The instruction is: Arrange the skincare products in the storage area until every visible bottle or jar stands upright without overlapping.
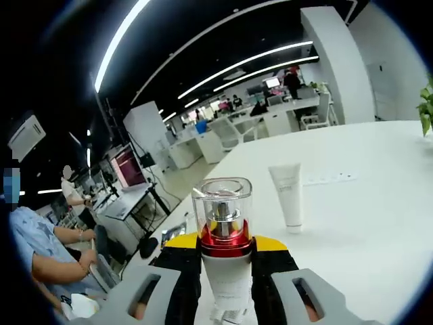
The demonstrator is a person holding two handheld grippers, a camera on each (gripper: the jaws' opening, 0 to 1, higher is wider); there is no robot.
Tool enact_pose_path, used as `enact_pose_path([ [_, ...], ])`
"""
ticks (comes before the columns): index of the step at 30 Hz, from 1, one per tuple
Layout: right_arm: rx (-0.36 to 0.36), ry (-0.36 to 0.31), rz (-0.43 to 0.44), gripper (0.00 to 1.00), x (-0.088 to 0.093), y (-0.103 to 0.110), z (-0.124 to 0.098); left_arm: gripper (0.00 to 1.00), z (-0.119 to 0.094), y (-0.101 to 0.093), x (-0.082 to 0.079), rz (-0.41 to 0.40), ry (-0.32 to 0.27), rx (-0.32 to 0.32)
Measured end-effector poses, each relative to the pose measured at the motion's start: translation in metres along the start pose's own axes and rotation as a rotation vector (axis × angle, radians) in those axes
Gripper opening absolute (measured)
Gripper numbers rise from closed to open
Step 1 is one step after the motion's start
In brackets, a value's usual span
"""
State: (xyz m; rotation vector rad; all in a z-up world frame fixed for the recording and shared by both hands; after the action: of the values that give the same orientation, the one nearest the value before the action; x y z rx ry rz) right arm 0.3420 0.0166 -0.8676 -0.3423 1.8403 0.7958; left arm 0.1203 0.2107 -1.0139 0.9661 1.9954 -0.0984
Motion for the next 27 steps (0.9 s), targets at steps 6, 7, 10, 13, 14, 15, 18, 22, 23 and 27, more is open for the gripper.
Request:
enact_pose_path([
  [6,0.042,0.028,-0.059,0.20,0.001,-0.022,0.010,0.33,0.002,-0.002,0.005,0.000,0.030,0.007],
  [7,0.044,0.029,-0.059,0.20,0.001,-0.023,0.011,0.33,0.003,-0.002,0.005,0.004,0.032,0.011],
  [10,0.065,0.037,-0.070,0.20,0.003,-0.029,0.015,0.32,0.002,-0.005,0.005,0.016,0.032,0.027],
  [13,0.074,0.038,-0.091,0.20,0.003,-0.030,0.016,0.32,0.005,-0.006,0.006,0.002,0.026,0.033],
  [14,0.075,0.035,-0.100,0.20,0.004,-0.030,0.016,0.31,0.006,-0.006,0.007,0.004,0.031,0.036],
  [15,0.076,0.035,-0.125,0.20,0.005,-0.029,0.016,0.31,0.006,-0.006,0.007,0.006,0.037,0.038],
  [18,0.075,0.040,-0.159,0.20,0.009,-0.026,0.018,0.31,0.007,-0.006,0.007,0.000,0.029,0.035],
  [22,0.063,0.060,-0.161,0.20,0.016,-0.025,0.020,0.30,0.006,-0.006,0.008,0.003,0.027,0.032],
  [23,0.061,0.057,-0.162,0.20,0.017,-0.023,0.019,0.30,0.006,-0.005,0.007,0.002,0.025,0.031],
  [27,0.051,0.056,-0.169,0.20,0.019,-0.018,0.017,0.29,0.005,-0.005,0.008,0.005,0.027,0.024],
])
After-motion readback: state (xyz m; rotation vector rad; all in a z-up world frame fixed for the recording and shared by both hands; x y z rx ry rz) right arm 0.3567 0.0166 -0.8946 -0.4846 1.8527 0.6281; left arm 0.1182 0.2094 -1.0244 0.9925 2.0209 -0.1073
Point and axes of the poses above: the point that each gripper's makers call its tool centre point, and the gripper's own axes: z roughly forward along the fingers, y roughly to its left, x roughly out of its underside, the point moved 9 cm from there along -z, roughly backward along the fingers, and after that the axes turned 11 degrees about -y, right-handed, at the moved point
